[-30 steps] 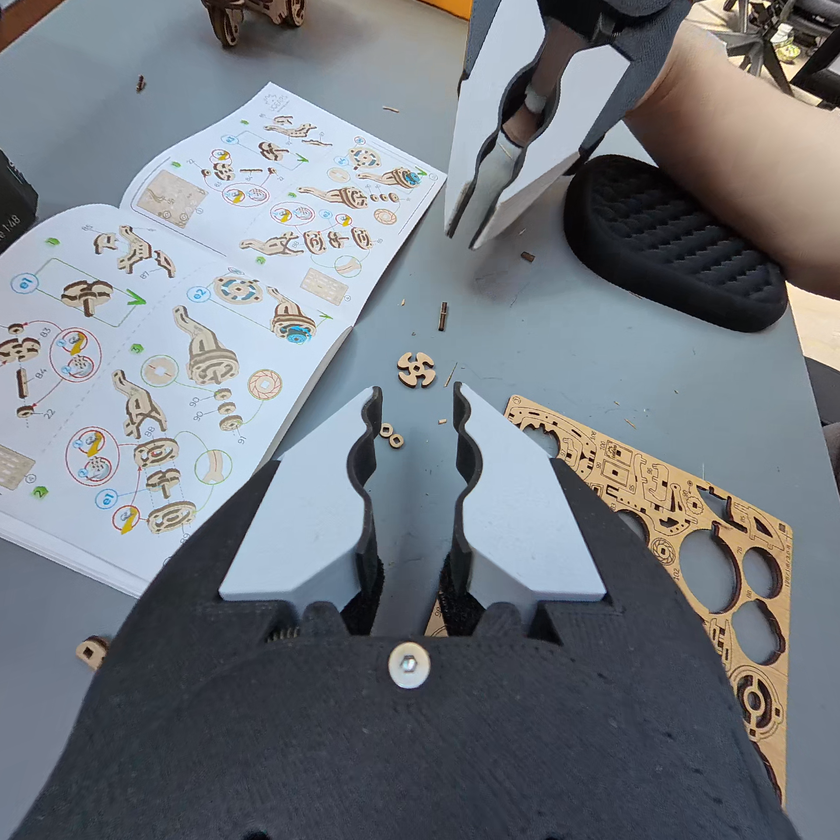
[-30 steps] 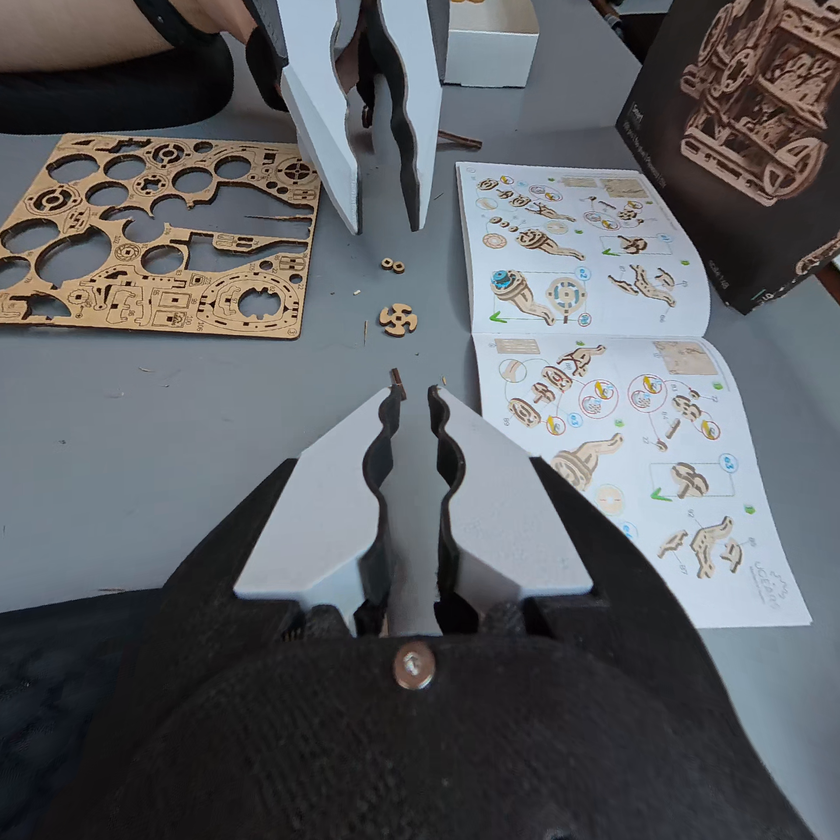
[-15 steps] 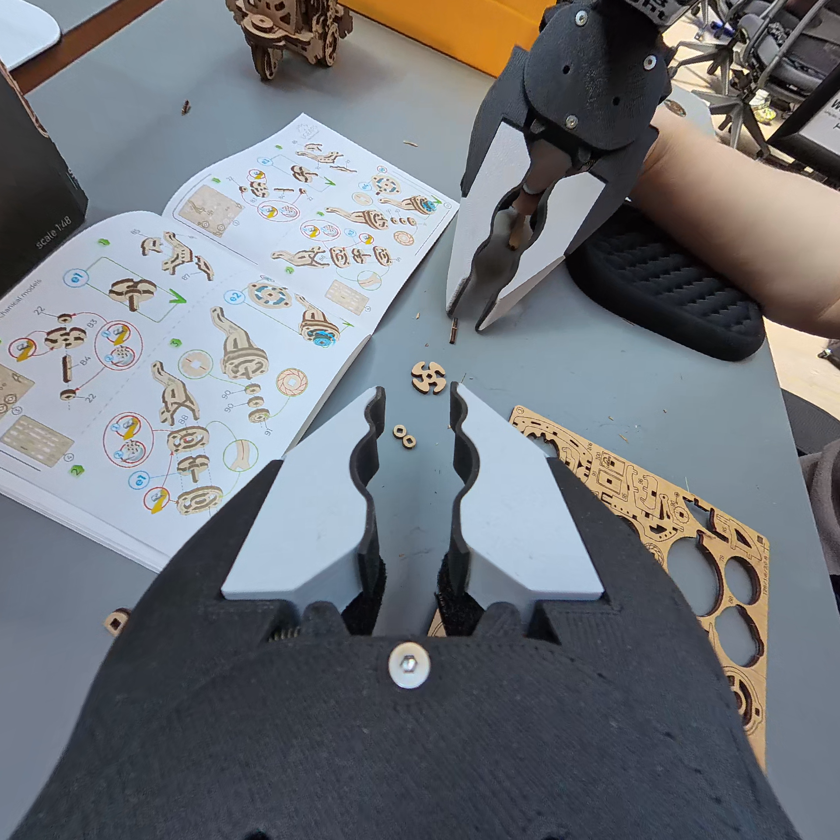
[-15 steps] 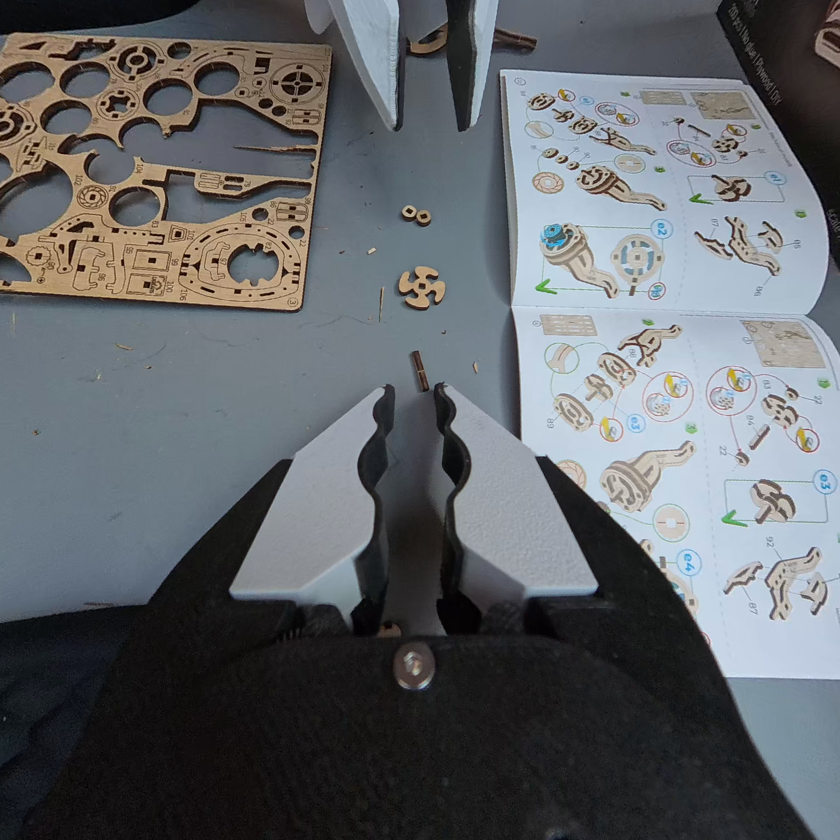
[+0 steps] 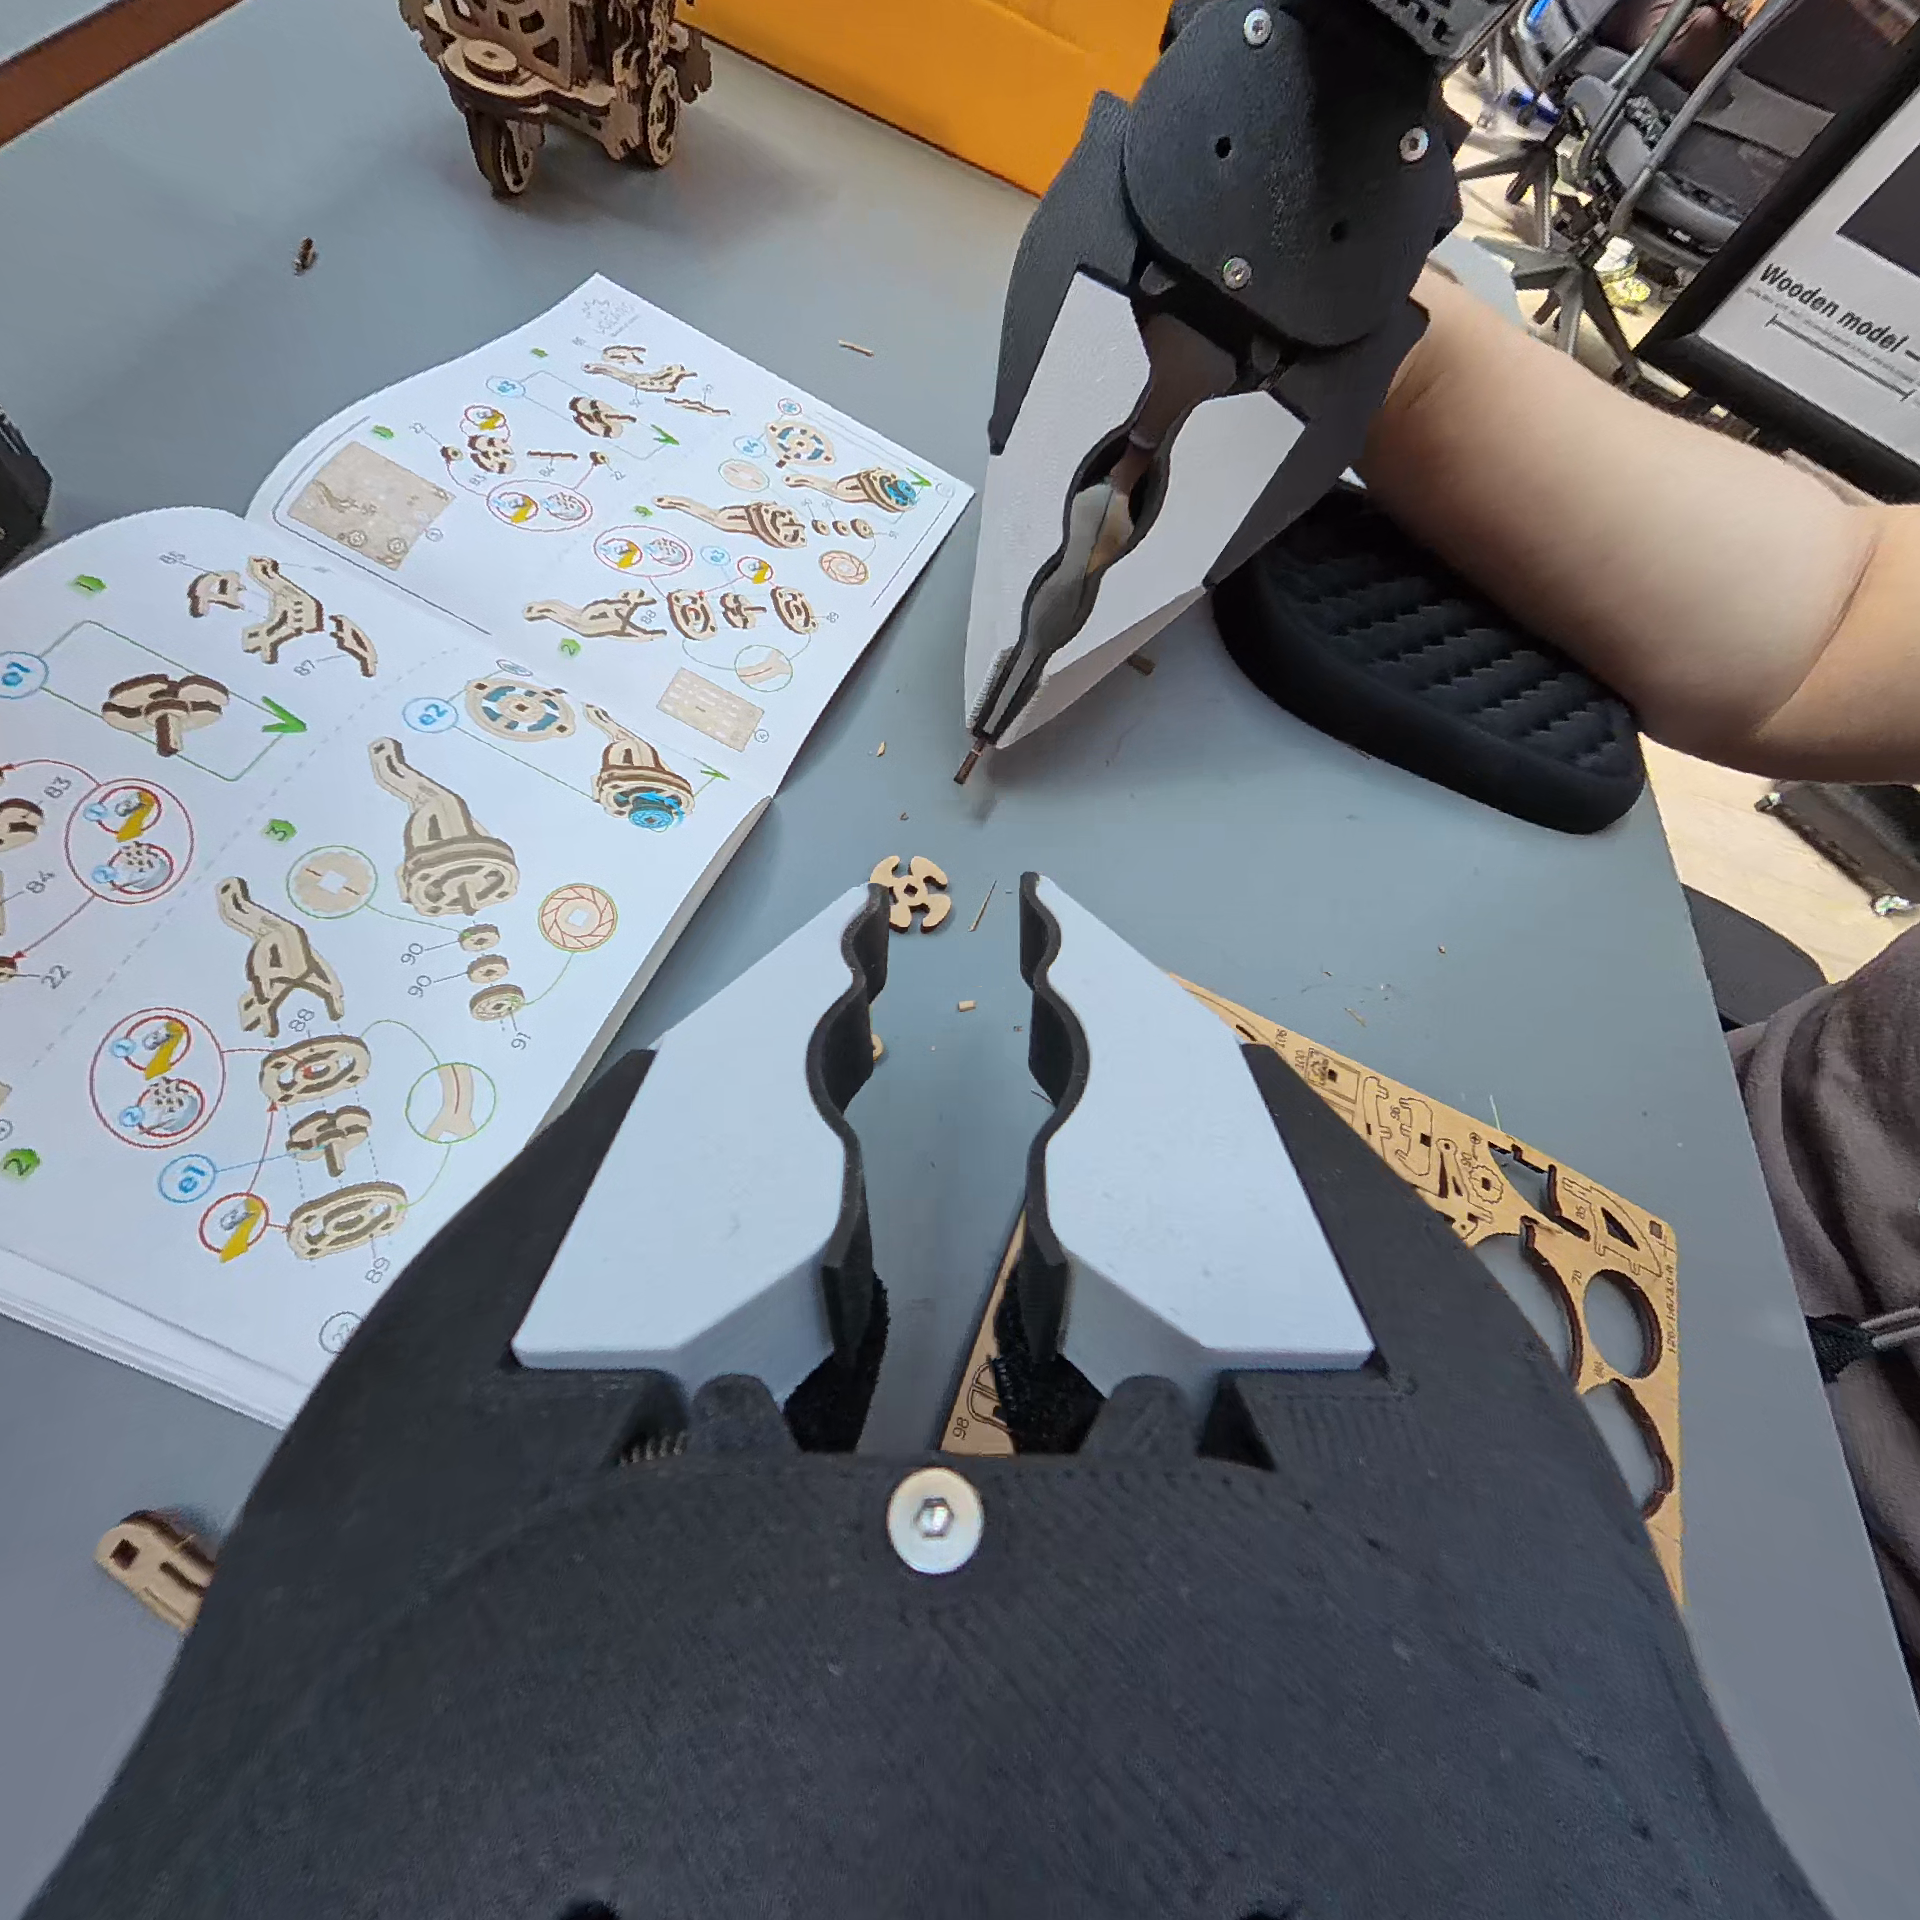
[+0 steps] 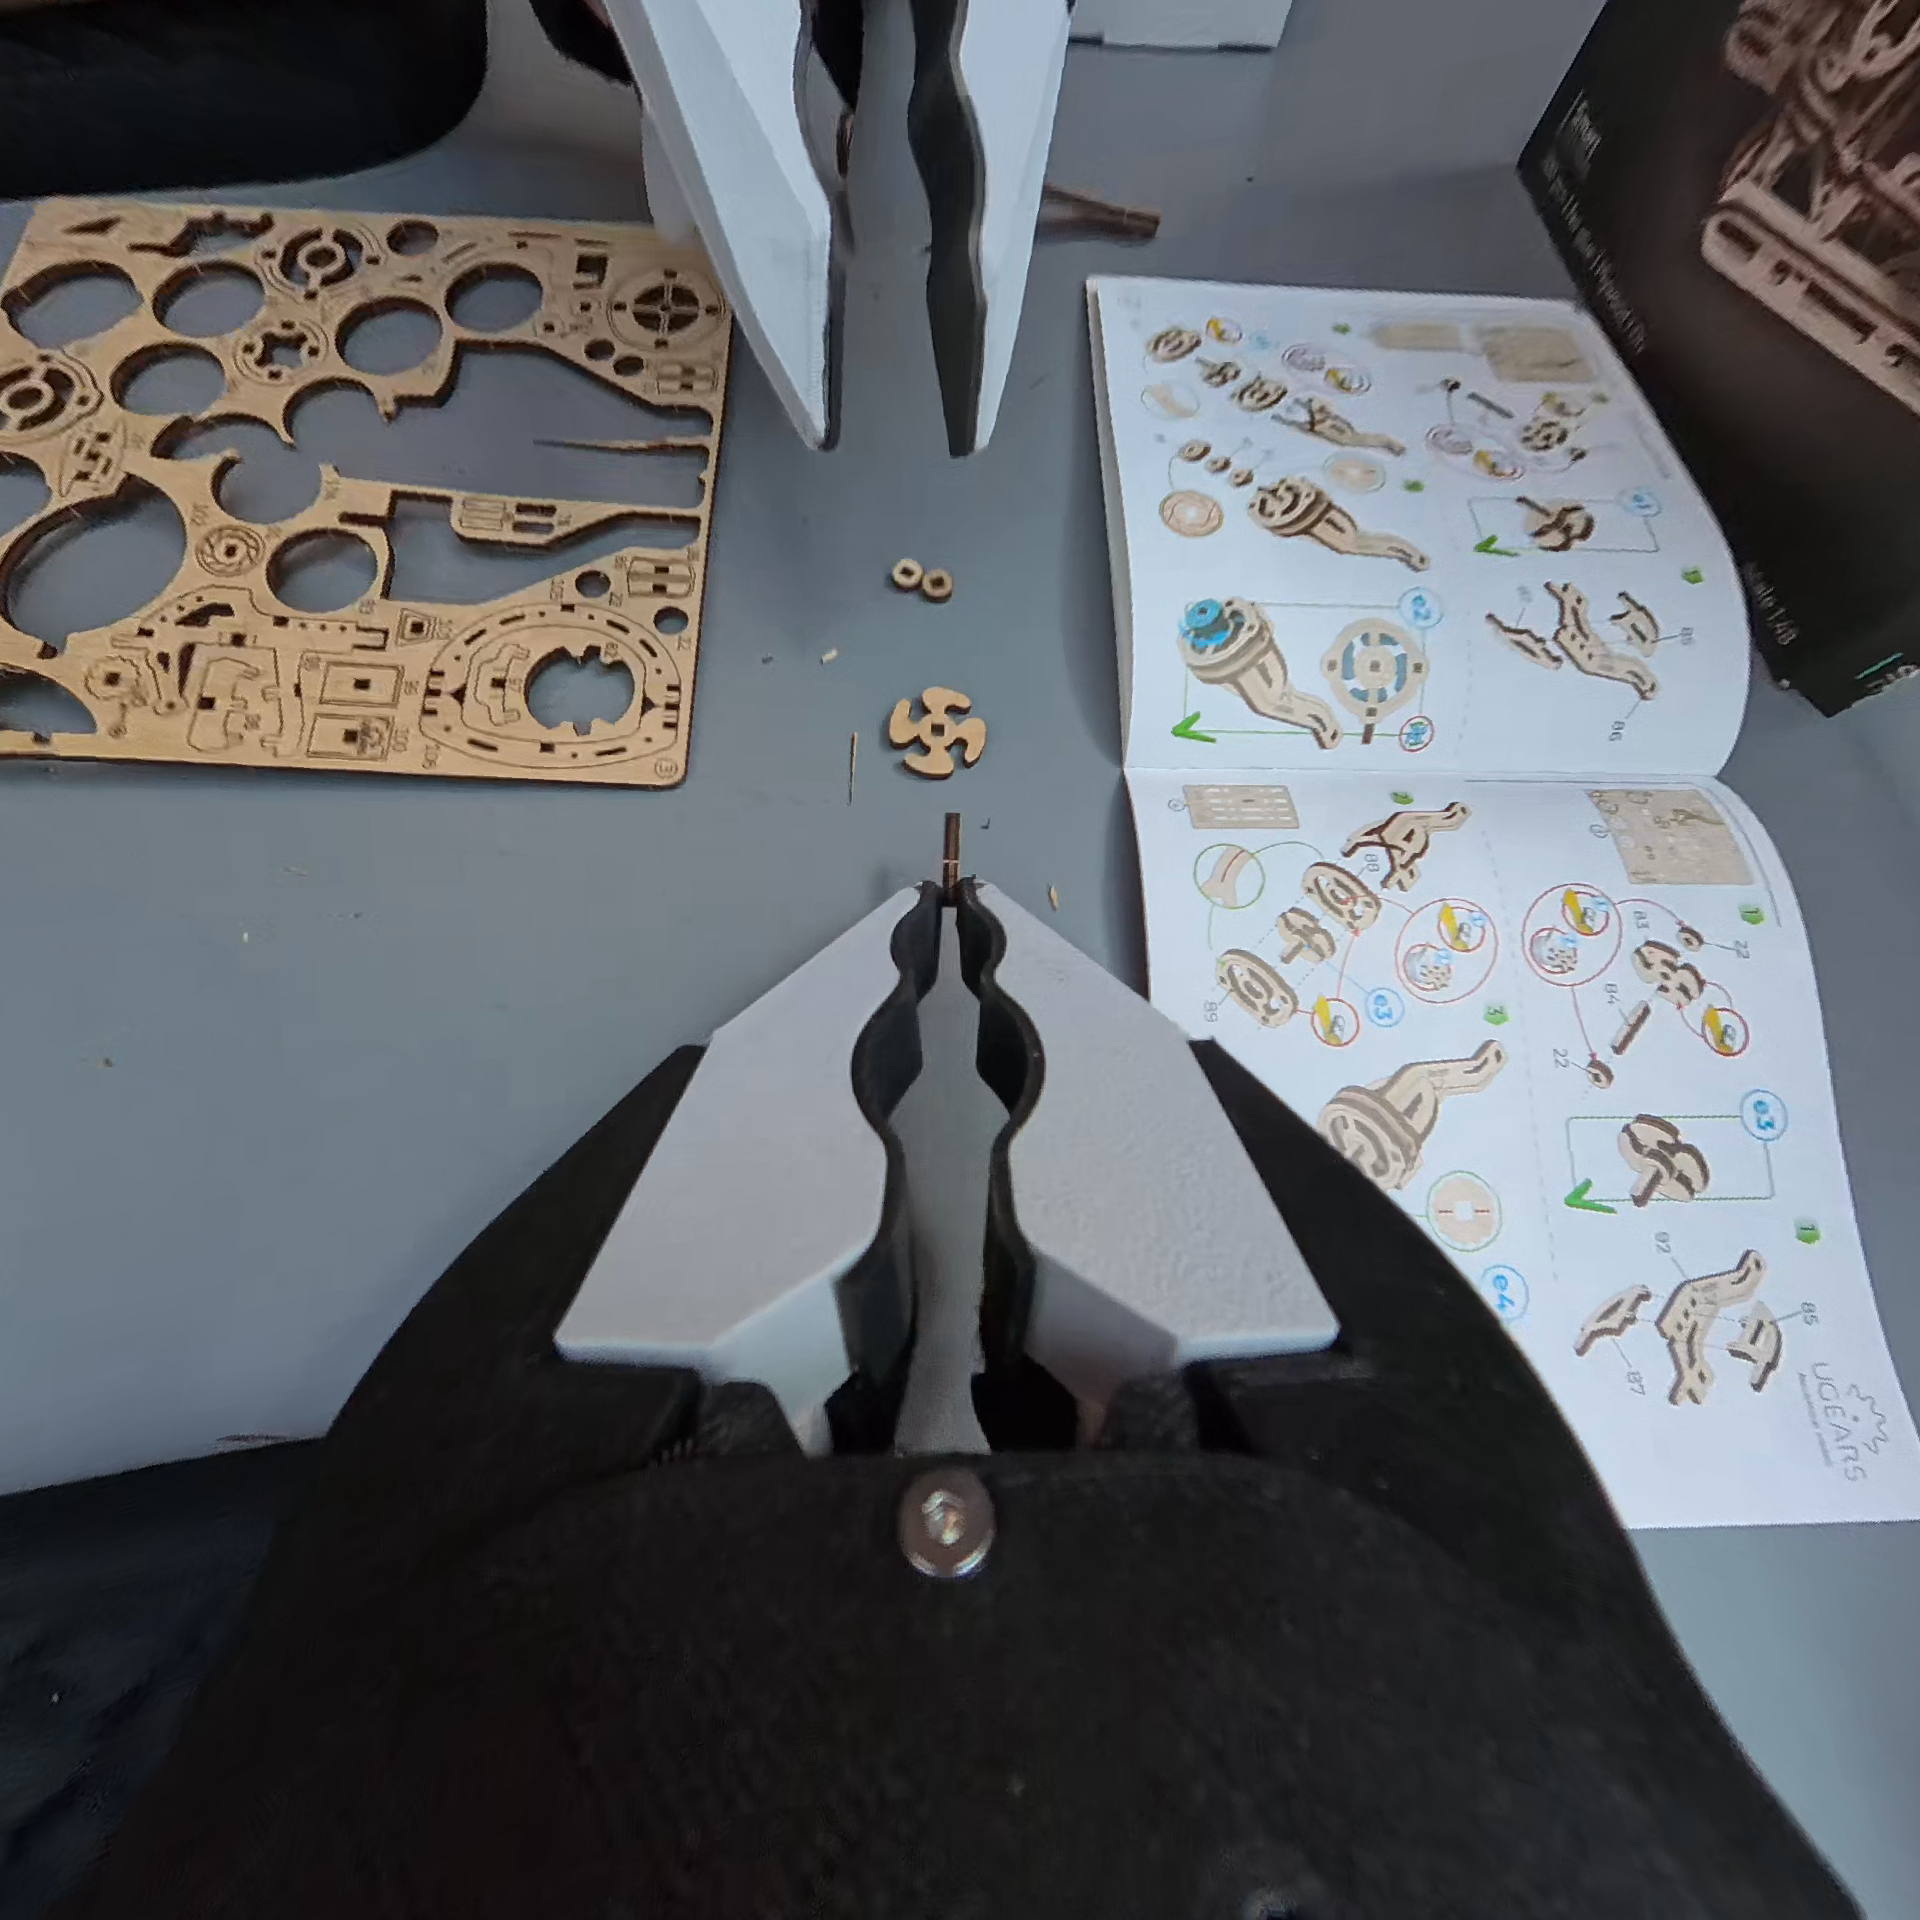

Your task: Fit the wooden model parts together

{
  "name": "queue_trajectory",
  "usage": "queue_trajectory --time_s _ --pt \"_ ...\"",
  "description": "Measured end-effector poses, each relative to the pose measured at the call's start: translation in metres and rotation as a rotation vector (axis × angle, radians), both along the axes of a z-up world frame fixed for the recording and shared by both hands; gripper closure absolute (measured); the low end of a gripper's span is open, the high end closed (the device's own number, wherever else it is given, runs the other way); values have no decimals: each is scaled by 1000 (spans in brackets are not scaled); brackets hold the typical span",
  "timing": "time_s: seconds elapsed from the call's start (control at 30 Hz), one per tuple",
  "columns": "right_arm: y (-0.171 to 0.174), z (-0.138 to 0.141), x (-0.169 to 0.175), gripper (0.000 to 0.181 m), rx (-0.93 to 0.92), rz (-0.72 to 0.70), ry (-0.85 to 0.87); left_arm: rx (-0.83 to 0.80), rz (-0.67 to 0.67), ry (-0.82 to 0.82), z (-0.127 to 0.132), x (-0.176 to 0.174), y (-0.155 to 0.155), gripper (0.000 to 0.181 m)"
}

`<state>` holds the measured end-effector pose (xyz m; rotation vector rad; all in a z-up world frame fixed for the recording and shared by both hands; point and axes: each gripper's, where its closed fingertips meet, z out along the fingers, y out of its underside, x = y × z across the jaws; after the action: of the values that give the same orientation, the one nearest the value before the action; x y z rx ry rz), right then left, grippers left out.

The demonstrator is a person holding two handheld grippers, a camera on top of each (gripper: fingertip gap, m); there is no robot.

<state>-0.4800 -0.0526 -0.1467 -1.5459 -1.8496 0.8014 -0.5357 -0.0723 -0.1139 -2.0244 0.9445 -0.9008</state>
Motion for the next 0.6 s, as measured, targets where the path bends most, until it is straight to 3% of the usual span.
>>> queue_trajectory --time_s 0.03,0.23,0.33,0.43,0.6 --pt "2 12 -3 179 -11 -17 61 1 -3 -31 5 1 0 158" --pt "5 97 -11 179 -288 -100 482 5 -12 -366 52 21 -1 151" --pt "5 126 -11 179 -523 -112 641 52 -15 -411 66 31 -3 149" --pt "-2 130 -11 180 -631 -63 654 141 6 -421 78 34 -5 149" --pt "-28 128 -9 179 -504 85 615 87 -58 -532 90 40 -16 156"
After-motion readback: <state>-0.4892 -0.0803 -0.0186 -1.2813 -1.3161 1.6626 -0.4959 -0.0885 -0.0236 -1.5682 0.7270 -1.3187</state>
